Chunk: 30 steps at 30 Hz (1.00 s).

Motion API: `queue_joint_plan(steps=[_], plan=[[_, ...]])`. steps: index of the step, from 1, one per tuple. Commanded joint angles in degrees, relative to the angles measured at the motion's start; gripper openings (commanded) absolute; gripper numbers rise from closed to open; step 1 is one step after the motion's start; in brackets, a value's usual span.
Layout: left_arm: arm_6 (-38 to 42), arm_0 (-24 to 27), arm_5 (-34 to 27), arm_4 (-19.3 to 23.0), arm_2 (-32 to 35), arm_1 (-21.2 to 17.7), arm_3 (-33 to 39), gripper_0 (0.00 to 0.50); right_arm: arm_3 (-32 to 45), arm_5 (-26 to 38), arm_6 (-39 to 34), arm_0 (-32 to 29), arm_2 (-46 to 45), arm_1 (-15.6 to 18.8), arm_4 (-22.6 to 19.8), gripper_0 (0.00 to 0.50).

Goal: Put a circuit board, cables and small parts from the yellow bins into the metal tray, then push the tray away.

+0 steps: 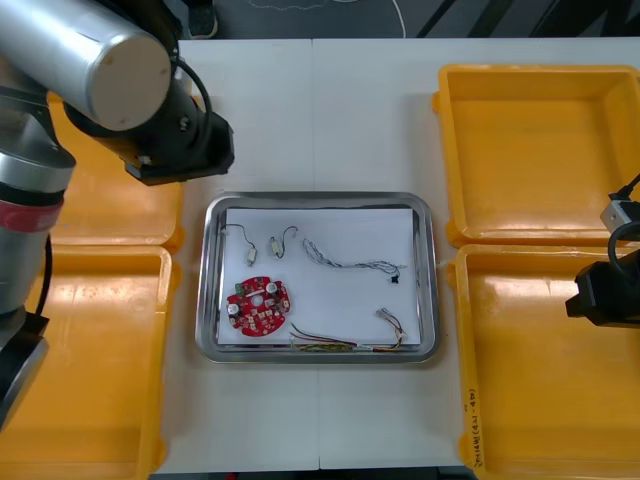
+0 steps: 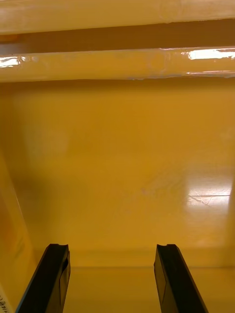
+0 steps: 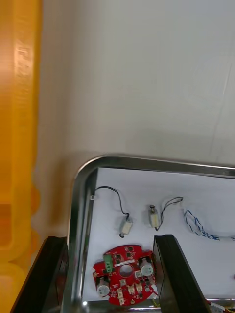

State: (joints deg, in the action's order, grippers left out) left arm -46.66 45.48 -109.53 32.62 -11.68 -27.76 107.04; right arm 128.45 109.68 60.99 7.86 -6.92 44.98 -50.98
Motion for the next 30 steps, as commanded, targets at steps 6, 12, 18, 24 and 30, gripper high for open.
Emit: queue_joint_plan(steps=[6,12,18,24,30], plan=[[-1.32,2.68,-0.47,7.81,6.14,-11.88,0.98,0.500,1.63,-0.43,0.53,-0.75,-1.69,1.33,-0.70,0.500],[-2.91,2.59,-0.47,10.98,7.81,-16.09,-0.86,0.500,1.63,-0.43,0.88,-0.66,-1.78,1.33,-0.87,0.500],[-7.56,0.75,-0.47,11.15,9.22,-18.73,-1.30,0.500,1.63,-0.34,1.14,-0.75,-1.78,1.33,-1.31,0.500],[-14.68,-5.05,-0.47,10.27,15.19,-18.73,0.10,0.500,1.63,0.01,1.32,-0.75,-1.96,1.33,-1.49,0.500],[-20.22,-10.50,-0.47,10.36,20.03,-18.64,2.30,0.500,1.63,0.01,1.41,-0.75,-1.87,1.33,-1.93,0.500]])
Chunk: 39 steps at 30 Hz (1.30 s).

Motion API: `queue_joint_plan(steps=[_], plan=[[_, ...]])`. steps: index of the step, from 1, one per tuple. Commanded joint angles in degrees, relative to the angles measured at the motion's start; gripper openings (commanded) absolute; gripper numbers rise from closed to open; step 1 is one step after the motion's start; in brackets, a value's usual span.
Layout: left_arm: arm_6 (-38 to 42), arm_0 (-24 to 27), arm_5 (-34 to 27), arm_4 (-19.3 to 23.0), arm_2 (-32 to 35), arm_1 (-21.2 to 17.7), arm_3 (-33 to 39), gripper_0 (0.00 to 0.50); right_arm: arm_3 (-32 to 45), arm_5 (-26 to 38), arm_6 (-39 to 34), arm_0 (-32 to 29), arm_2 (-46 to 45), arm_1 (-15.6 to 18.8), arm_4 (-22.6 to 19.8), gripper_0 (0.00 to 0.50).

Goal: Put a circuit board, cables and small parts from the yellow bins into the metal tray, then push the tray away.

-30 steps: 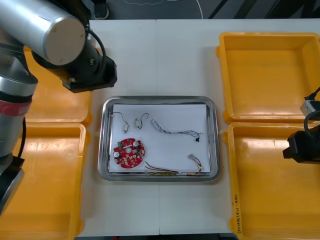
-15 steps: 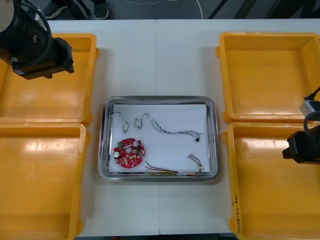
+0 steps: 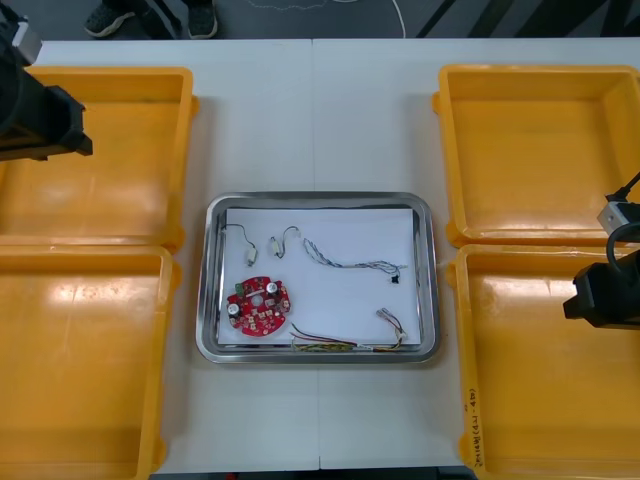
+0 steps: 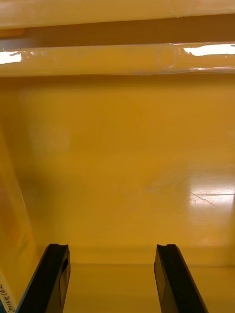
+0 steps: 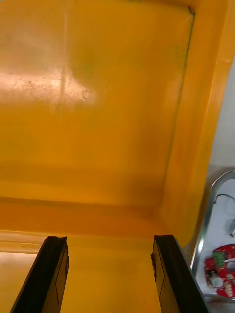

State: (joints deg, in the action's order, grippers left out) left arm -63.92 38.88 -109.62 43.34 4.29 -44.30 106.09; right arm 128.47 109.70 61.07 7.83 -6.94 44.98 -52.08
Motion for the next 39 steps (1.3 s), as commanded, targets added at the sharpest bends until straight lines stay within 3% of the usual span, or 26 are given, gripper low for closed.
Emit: queue_joint_plan(steps=[1,17,28,39], plan=[[-3.85,-4.87,-0.38,-0.36,4.68,-2.11,3.69,0.500,1.61,-0.10,1.51,-0.71,-1.94,1.33,-0.83,0.500],[-11.32,-18.14,-0.38,2.72,14.26,-2.19,11.60,0.500,3.46,0.30,4.41,-0.71,-1.76,1.33,-0.92,0.500],[-19.76,-22.62,-0.38,6.59,17.60,-4.13,14.23,0.500,7.59,0.30,8.45,-0.71,0.17,1.33,-2.76,0.500],[-20.72,-27.81,-0.38,8.43,18.39,-5.45,16.17,0.500,9.61,-0.71,24.10,3.42,8.43,1.25,-3.38,0.500]])
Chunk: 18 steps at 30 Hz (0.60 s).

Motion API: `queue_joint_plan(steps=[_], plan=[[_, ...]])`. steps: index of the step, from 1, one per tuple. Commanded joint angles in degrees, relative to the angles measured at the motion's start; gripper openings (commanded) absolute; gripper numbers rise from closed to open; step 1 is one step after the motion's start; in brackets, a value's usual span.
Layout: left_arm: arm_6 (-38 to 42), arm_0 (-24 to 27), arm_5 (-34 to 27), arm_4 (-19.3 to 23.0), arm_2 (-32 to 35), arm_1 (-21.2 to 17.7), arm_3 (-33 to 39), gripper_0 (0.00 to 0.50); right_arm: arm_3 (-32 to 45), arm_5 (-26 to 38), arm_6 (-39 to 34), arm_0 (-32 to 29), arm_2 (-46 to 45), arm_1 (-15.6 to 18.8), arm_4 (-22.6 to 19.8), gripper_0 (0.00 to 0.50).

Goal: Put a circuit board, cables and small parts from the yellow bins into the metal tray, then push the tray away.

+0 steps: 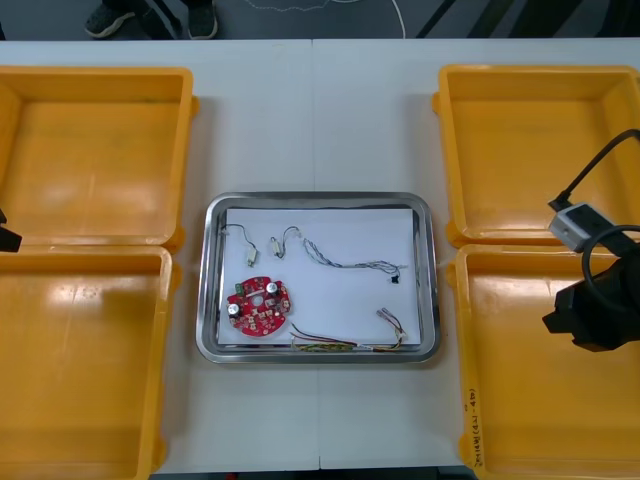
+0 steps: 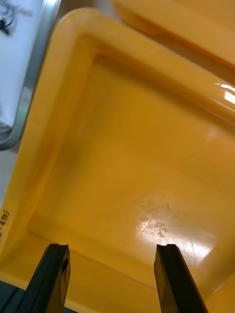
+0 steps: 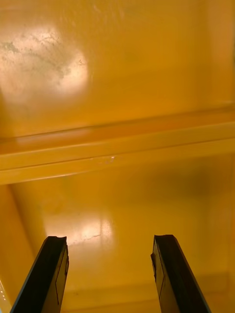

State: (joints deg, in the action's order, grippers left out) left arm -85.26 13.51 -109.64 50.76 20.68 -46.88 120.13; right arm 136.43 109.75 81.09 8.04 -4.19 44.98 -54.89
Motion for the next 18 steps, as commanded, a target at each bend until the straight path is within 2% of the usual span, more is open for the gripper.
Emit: queue_joint_plan(steps=[1,5,10,18], plan=[[0.71,-2.78,-0.36,1.09,1.99,-2.95,2.13,0.500,1.73,-1.20,5.31,3.91,6.83,1.25,-0.56,0.500],[0.63,-3.75,-0.36,1.35,2.17,-2.86,2.57,0.500,1.73,-2.26,8.82,6.37,11.13,0.72,-0.30,0.500],[1.07,-4.72,-0.36,1.71,2.43,-2.86,3.27,0.500,1.73,-2.35,13.83,10.33,16.85,-1.83,1.02,0.500],[1.59,-4.89,-0.36,1.79,2.87,-2.86,3.62,0.500,1.73,-2.35,19.72,15.78,25.02,-4.82,5.59,0.500]])
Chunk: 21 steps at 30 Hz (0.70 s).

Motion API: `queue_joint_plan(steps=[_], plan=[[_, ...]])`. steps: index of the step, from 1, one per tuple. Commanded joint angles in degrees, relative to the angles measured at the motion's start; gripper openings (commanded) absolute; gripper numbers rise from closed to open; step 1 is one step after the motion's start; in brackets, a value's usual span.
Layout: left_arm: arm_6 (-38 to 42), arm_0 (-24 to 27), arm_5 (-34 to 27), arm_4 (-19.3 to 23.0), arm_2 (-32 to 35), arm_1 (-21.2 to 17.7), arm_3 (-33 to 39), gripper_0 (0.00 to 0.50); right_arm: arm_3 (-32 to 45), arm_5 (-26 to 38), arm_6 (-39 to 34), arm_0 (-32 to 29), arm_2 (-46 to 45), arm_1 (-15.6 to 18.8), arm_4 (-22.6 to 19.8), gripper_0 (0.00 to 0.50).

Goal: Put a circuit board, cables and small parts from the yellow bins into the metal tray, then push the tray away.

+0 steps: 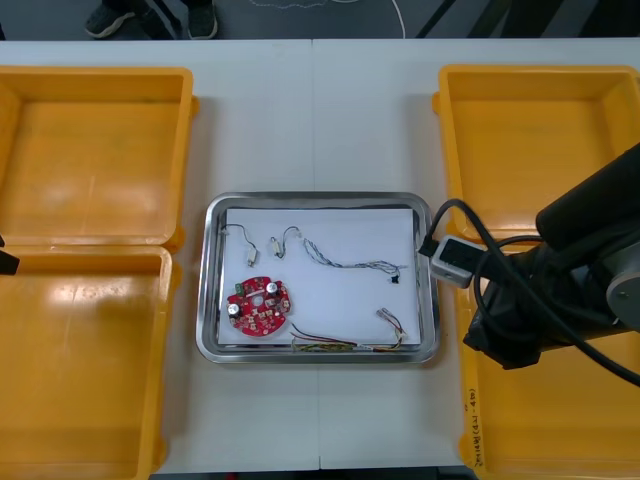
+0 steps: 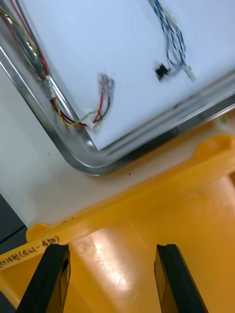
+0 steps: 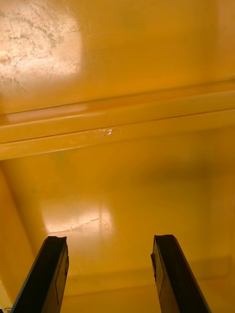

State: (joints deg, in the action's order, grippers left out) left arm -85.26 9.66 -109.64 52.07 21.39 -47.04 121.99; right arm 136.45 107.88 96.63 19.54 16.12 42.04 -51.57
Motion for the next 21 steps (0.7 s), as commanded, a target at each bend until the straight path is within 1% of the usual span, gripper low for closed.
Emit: queue_joint_plan(steps=[1,6,8,10,11,14,16,21], plan=[[1.68,-1.04,-0.36,0.49,2.17,-2.70,1.85,0.500,1.71,-0.48,4.35,5.25,5.94,-2.31,3.05,0.500],[2.65,-1.13,-0.36,0.14,2.52,-2.70,1.76,0.500,1.18,-0.48,4.88,8.24,10.33,-4.33,5.69,0.500],[4.76,-1.31,-0.36,-0.13,2.87,-2.70,1.76,0.500,0.66,-0.48,5.23,8.94,11.91,-5.21,6.21,0.500],[5.28,-1.39,-0.36,-0.04,2.87,-2.70,1.85,0.500,0.57,-0.48,5.32,9.03,12.09,-5.30,6.30,0.500],[6.60,-1.57,-0.36,0.05,2.87,-2.70,1.85,0.500,0.22,-0.48,5.58,9.55,12.44,-5.91,6.57,0.500],[6.69,-1.66,-0.36,-0.04,2.87,-2.70,1.85,0.500,-1.45,-0.48,6.38,11.31,13.58,-6.88,5.25,0.500],[6.78,-1.75,-0.36,-0.04,2.87,-2.70,1.76,0.500,-2.24,-0.48,6.81,12.28,14.64,-7.58,5.25,0.500],[7.04,-2.10,-0.36,-0.13,2.96,-2.79,1.85,0.500,-4.62,-0.48,8.40,16.15,19.12,-11.01,8.41,0.500]])
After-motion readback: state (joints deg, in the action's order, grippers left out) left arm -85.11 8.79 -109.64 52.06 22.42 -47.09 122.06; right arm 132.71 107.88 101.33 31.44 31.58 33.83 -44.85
